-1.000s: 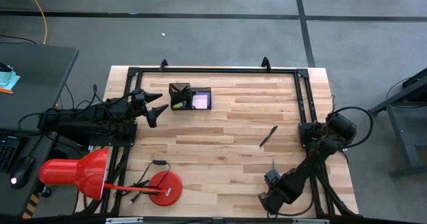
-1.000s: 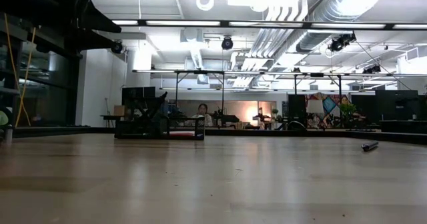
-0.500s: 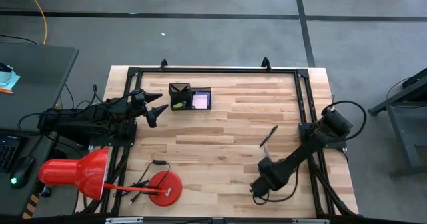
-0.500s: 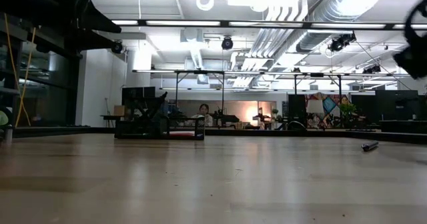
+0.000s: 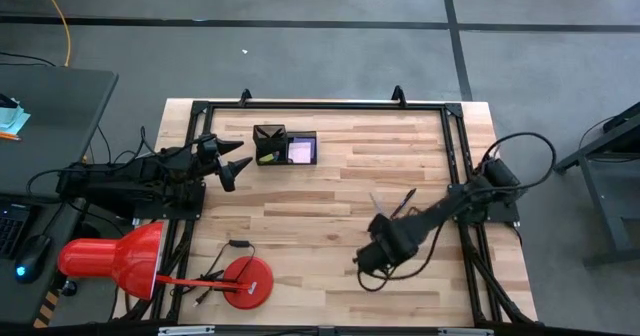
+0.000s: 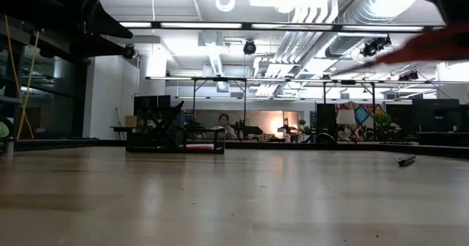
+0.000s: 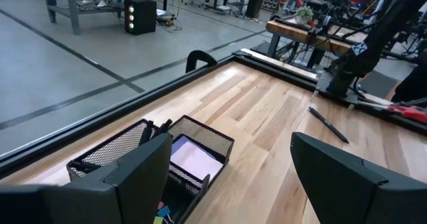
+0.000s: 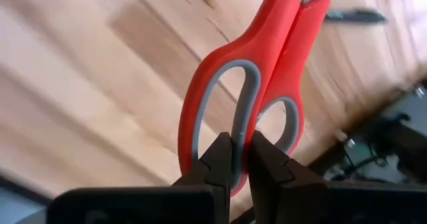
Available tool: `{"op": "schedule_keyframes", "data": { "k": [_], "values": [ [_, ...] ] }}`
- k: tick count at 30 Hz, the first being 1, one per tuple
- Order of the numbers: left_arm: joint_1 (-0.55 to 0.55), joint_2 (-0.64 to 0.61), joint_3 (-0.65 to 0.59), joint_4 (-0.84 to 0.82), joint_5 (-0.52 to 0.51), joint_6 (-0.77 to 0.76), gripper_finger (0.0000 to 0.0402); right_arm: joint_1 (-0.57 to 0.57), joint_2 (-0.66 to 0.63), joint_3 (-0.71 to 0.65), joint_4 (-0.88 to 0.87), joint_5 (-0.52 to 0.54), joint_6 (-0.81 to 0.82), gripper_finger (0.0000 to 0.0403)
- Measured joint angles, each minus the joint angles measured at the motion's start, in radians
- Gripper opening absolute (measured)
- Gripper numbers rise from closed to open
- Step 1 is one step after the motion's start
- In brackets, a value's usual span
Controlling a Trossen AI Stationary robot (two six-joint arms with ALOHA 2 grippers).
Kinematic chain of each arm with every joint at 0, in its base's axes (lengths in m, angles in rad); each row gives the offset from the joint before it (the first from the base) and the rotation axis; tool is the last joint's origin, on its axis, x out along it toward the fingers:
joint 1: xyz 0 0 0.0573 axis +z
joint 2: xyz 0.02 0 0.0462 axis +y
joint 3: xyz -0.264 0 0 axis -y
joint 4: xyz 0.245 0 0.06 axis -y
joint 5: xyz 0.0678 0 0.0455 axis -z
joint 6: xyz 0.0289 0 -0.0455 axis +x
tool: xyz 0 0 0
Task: Pick and place office supplies into organizer
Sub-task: Put the red scissors into the desk organizer
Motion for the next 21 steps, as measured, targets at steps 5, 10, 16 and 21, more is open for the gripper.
{"op": "schedule_keyframes", "data": {
  "k": [5,10,16,21],
  "values": [
    [0.000,0.000,0.000,0.001,-0.001,-0.010,0.0294,-0.076,0.000,0.123,0.028,-0.025,-0.074,0.0018],
    [0.000,0.013,0.000,-0.008,0.044,-0.045,0.0294,-0.139,0.000,0.196,0.132,-0.075,-0.179,0.0012],
    [0.000,0.096,0.000,0.051,0.467,0.069,0.0294,-0.189,-0.001,0.220,0.349,-0.224,-0.256,0.0014],
    [-0.001,0.229,0.000,0.180,0.624,0.150,0.0294,-0.211,-0.001,0.220,0.539,-0.343,-0.274,0.0011]
  ]
}}
